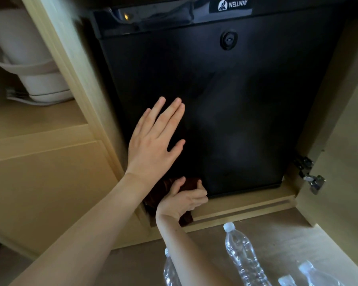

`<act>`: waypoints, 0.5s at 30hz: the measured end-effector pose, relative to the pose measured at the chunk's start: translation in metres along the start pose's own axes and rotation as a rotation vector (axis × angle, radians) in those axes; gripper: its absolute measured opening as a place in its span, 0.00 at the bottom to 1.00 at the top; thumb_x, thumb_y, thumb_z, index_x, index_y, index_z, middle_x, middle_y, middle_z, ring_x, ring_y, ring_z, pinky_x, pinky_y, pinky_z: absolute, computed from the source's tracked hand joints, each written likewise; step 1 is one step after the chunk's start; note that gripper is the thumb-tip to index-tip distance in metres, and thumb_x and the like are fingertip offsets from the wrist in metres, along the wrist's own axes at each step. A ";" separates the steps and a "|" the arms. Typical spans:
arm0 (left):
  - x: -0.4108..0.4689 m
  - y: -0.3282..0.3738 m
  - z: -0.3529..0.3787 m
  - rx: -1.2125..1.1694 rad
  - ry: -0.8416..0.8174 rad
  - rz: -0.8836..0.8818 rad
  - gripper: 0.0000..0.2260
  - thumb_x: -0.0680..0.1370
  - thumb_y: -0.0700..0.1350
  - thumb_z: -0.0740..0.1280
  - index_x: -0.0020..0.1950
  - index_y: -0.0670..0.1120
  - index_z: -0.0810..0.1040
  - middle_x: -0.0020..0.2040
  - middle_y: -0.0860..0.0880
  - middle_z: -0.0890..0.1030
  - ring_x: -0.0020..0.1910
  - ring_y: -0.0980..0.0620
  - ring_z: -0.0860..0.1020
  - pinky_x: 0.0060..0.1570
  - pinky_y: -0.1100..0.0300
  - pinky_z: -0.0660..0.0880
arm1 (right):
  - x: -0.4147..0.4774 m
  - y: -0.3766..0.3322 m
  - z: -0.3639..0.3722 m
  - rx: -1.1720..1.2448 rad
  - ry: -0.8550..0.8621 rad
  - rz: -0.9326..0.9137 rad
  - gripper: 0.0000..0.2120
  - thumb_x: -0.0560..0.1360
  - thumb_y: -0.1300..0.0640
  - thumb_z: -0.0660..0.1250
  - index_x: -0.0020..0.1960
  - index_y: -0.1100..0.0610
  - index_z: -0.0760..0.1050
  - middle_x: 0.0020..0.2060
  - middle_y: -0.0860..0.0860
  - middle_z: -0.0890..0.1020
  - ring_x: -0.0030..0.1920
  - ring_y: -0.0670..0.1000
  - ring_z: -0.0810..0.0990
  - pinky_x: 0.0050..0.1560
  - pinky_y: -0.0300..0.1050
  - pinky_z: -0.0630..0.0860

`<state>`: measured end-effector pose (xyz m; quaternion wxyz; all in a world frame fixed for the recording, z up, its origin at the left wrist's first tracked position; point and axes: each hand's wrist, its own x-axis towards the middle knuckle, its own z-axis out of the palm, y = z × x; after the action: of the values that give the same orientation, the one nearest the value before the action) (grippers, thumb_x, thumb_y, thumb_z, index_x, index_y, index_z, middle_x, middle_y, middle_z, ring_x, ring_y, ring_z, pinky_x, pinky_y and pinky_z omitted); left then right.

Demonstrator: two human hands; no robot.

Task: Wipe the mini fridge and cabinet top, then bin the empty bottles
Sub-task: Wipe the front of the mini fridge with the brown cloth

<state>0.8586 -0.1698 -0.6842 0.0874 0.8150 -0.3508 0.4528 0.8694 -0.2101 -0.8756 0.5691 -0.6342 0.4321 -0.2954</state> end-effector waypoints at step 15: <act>0.036 -0.011 -0.037 0.111 0.093 -0.112 0.33 0.76 0.51 0.70 0.79 0.48 0.63 0.79 0.49 0.63 0.79 0.46 0.58 0.78 0.49 0.50 | -0.010 -0.108 -0.058 0.349 0.237 -0.273 0.19 0.78 0.49 0.63 0.62 0.60 0.67 0.52 0.50 0.64 0.51 0.52 0.68 0.54 0.51 0.70</act>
<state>0.8531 -0.1623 -0.6317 0.0835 0.8151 -0.2748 0.5032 0.8378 -0.2305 -0.7583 0.5700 -0.5399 0.3487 -0.5119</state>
